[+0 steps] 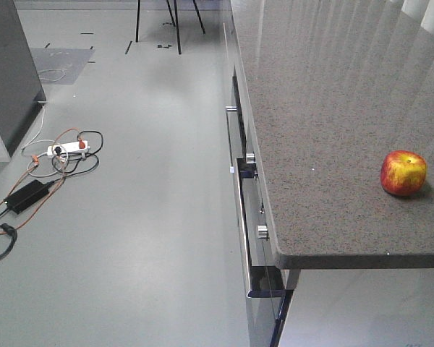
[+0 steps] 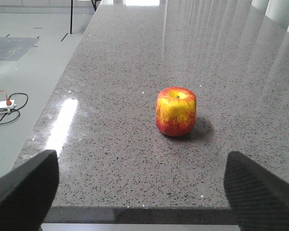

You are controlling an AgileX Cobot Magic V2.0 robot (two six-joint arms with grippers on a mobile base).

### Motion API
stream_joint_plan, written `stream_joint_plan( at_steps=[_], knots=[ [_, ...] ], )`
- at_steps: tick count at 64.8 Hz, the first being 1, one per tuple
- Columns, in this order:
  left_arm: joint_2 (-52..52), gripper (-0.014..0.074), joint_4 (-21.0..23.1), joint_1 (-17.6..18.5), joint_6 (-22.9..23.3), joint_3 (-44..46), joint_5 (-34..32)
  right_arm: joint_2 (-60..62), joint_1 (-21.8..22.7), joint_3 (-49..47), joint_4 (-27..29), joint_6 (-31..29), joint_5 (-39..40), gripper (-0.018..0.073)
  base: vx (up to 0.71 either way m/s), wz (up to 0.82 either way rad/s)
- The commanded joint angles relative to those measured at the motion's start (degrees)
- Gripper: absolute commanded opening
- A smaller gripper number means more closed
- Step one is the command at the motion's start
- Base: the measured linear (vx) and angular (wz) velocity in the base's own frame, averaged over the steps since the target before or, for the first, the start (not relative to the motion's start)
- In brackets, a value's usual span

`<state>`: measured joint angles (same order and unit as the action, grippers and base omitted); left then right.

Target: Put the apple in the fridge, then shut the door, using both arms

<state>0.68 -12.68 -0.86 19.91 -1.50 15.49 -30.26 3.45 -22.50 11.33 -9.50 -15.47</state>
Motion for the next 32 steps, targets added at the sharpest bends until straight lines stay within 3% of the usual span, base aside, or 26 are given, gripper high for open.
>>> stream_joint_plan(
  at_steps=[1,18,32],
  knots=[
    [0.8,-0.0006,0.2,0.4,0.4,-1.2,-4.5,-0.5,0.3,-2.1,0.1,-0.1,3.6,0.0637,0.0,0.0],
    [0.8,-0.0006,0.2,0.4,0.4,-1.2,-4.5,-1.2,0.3,-2.4,-0.1,0.0,5.1,0.0617,0.0,0.0],
    [0.8,-0.0006,0.2,0.4,0.4,-1.2,-4.5,-8.0,0.3,-9.6,-0.1,0.6,4.1,0.0613,0.0,0.0]
  ],
)
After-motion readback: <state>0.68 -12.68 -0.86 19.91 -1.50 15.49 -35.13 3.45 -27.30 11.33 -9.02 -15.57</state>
